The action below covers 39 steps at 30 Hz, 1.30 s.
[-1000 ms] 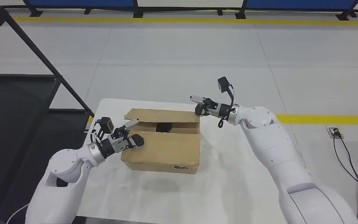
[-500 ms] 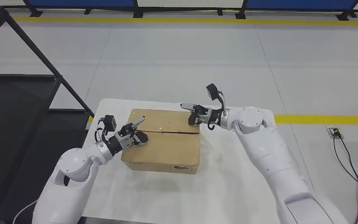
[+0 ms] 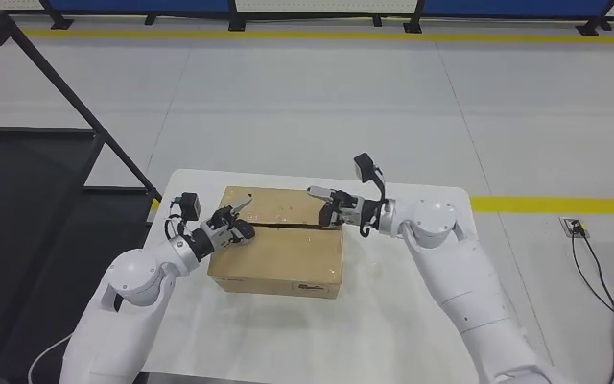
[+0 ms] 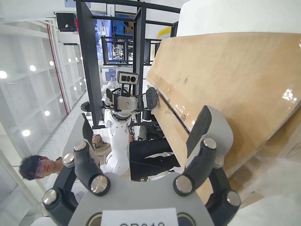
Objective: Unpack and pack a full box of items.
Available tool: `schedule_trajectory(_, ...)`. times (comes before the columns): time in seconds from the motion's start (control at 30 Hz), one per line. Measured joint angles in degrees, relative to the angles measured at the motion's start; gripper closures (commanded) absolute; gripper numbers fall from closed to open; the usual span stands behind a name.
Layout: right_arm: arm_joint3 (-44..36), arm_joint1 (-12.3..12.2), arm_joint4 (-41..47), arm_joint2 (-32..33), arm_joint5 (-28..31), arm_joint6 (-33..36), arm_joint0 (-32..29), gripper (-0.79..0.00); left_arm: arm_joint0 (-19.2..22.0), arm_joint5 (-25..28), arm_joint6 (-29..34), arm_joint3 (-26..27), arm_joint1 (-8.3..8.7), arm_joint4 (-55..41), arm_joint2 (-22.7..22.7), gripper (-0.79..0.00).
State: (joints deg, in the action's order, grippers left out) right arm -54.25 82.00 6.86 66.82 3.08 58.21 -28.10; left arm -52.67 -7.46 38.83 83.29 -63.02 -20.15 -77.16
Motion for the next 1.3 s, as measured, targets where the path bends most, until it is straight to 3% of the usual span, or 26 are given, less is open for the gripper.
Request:
schedule_trajectory(0.4, -2.3, -0.6, 0.5, -0.5, -1.9, -0.2, -3.4, -0.785, -0.1, 3.6, -4.3, 0.0, -0.44, -2.3, -0.4, -0.785)
schedule_trajectory(1.07, -0.8, -1.4, 2.8, -0.1, 2.3, -0.5, -4.5, -0.785, -1.5, 8.2, -15.0, -4.0, -2.06, -3.7, 2.1, -0.785)
schedule_trajectory(1.3, -1.0, -1.8, 3.2, 0.1, 3.0, 0.5, -4.4, -0.785, -1.5, 7.6, -17.0, -4.6, -2.41, -3.8, 2.2, -0.785)
